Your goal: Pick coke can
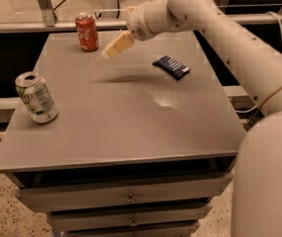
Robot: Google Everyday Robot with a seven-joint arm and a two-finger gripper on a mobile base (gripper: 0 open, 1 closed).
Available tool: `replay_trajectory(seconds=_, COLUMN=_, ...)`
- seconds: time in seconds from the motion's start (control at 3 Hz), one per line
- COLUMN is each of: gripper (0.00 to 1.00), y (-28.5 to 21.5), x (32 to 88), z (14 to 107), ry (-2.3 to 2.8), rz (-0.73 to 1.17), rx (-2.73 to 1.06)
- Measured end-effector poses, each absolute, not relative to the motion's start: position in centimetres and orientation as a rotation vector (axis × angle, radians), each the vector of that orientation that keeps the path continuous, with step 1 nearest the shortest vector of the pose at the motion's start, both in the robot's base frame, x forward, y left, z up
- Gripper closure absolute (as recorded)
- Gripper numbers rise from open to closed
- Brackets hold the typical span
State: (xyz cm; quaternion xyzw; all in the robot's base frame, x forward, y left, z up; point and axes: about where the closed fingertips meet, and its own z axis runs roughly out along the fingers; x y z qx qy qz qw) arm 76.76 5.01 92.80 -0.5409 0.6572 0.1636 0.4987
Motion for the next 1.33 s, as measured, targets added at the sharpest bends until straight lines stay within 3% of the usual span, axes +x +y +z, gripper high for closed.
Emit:
replay_trajectory(seconds=1.0, gripper=0.00, y=14.0, x=88.3, z=89.7, ry=1.511, rz=0.415, rx=-1.147)
replay_trajectory(seconds=1.33, gripper=0.17, y=15.2, x=89.1, z=89.3, ry=1.532, rz=0.469, rx=-1.131)
